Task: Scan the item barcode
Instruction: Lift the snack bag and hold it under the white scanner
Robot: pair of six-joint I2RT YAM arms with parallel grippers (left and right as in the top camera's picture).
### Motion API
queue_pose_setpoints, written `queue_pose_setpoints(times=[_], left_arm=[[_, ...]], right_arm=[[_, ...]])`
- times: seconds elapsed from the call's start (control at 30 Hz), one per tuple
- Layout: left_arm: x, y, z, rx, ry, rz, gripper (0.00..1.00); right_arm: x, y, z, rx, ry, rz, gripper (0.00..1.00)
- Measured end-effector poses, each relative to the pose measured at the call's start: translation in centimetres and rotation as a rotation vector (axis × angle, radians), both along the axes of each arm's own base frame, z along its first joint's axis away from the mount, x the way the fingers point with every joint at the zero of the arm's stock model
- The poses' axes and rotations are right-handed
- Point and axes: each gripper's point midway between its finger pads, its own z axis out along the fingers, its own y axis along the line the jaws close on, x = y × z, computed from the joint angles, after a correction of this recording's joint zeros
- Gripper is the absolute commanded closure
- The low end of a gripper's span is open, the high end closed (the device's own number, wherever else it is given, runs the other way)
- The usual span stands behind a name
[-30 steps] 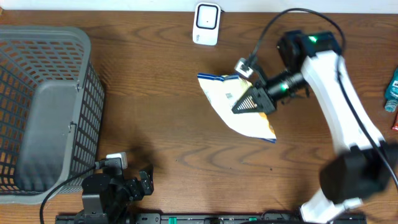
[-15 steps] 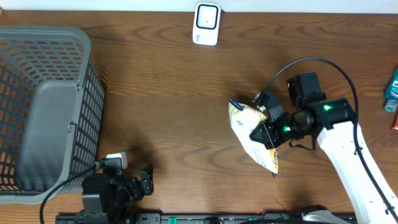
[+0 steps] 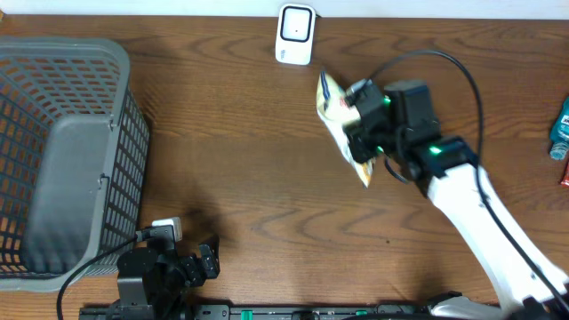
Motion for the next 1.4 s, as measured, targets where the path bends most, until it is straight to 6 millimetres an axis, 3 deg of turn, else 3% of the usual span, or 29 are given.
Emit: queue_pose_setpoints(times=[0.17,0.33,0.67,0.8,1.0,1.13,1.4], left_arm=[[0.0,0.0,0.0,0.000,0.000,0.000,0.02],[0.0,0.0,0.0,0.000,0.000,0.000,0.02],[0.0,0.0,0.0,0.000,0.000,0.000,0.02],[0.0,0.0,0.0,0.000,0.000,0.000,0.02],[0.0,0.0,0.0,0.000,0.000,0.000,0.02],[0.0,0.0,0.0,0.000,0.000,0.000,0.02],[0.0,0.0,0.0,0.000,0.000,0.000,0.02]], right_arm=[[5.4,-1.2,-3.5,-0.125,-0.091,-0.137,0.99],[10.1,-1.8,-5.7,-0.227,-0.144,-0.216,0.99],[21.7,0.5,-3.7,-0.301,-0.311,-0.276,0.99],[25.0,1.4,-4.0,-0.364,-0.368,-0.285,0.99],[28.4,3.4,-5.5,-0.483,-0.467,-0.281,0.99],[30.1,4.2,-5.4,-0.594,-0.575,-0.302,0.99],[30.1,3.3,-6.2,-0.802,-0.598,-0.289,0.99]])
